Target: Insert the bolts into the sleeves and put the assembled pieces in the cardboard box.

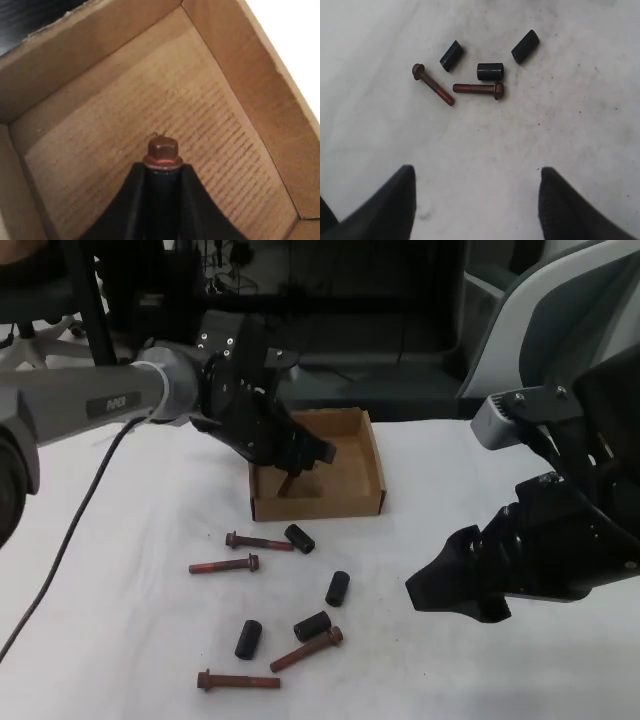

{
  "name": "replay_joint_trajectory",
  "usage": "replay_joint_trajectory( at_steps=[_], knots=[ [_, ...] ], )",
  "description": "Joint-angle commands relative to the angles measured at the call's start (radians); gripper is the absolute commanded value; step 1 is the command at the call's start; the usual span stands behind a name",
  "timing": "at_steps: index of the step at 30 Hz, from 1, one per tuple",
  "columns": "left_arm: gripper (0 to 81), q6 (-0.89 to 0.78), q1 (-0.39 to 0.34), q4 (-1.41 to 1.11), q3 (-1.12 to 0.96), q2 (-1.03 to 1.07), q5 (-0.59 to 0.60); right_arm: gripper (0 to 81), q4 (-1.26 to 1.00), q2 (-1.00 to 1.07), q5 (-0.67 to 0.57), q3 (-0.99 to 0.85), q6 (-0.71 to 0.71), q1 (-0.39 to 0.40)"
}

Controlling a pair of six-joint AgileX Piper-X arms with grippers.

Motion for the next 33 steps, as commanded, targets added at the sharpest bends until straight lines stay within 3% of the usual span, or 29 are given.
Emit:
replay_joint_trajectory(
  at_steps=[1,4,7,10,14,28,33],
  knots=[
    [1.7,-0.005,0.001,-0.024,-0.019,-0.013,0.020,70.0,0.003,-0.013,-0.014,-0.004,-0.011,-0.004],
    [2.2,-0.005,0.001,-0.027,-0.019,-0.013,0.036,70.0,-0.001,-0.013,-0.014,-0.004,-0.011,-0.004],
    [19.6,-0.018,0.001,-0.024,-0.019,-0.013,0.056,70.0,-0.006,-0.013,-0.014,-0.004,-0.008,-0.004],
    [43.0,-0.043,0.001,-0.024,-0.019,-0.013,0.056,70.0,-0.006,-0.013,-0.014,-0.004,-0.008,-0.004],
    [60.2,-0.043,0.001,-0.012,-0.019,-0.015,0.048,70.0,-0.006,-0.013,-0.014,-0.004,-0.008,-0.004],
    [60.9,-0.023,0.001,0.181,-0.016,-0.201,0.048,70.0,-0.005,-0.016,-0.007,-0.004,-0.001,-0.004],
    [60.9,0.006,0.001,0.207,0.074,-0.322,0.063,70.0,-0.005,-0.058,0.068,-0.004,-0.001,-0.004]
  ],
)
